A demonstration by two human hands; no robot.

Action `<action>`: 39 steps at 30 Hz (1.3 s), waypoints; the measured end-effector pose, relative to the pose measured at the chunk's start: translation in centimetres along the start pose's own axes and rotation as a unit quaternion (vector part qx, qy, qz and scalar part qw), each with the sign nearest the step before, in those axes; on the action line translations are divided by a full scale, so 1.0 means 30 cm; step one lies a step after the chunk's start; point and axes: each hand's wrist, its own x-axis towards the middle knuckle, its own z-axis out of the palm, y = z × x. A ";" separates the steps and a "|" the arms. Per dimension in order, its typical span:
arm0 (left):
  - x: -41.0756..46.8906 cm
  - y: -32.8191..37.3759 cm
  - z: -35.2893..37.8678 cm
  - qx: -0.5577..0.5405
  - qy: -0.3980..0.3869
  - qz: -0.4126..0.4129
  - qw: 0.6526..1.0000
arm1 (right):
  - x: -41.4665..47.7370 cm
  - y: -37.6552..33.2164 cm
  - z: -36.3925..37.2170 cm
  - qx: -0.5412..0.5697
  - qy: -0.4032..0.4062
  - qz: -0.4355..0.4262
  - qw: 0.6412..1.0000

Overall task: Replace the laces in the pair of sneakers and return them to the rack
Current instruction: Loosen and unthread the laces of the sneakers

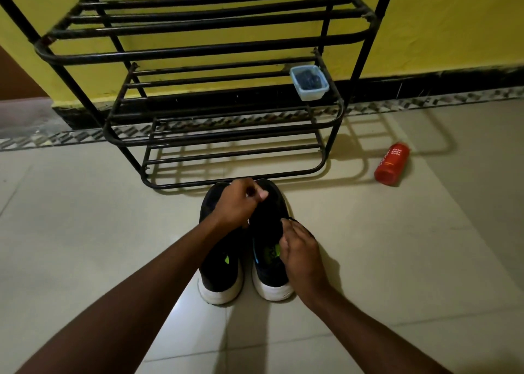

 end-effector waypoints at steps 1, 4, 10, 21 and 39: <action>-0.007 0.013 -0.003 -0.067 0.014 -0.028 0.997 | -0.001 0.003 -0.002 -0.004 -0.001 -0.001 1.000; -0.016 0.019 -0.022 -0.042 0.002 -0.033 0.999 | 0.001 0.011 -0.006 -0.010 0.000 -0.005 1.000; -0.021 0.025 -0.036 0.045 0.031 0.007 0.999 | 0.003 0.009 0.002 -0.017 0.013 -0.028 0.999; -0.011 0.020 -0.050 -0.185 0.042 0.063 0.980 | 0.001 0.011 0.011 -0.023 0.002 -0.006 1.000; -0.010 0.073 -0.119 -0.177 0.091 0.075 0.977 | -0.020 0.008 0.015 -0.003 0.010 0.024 1.000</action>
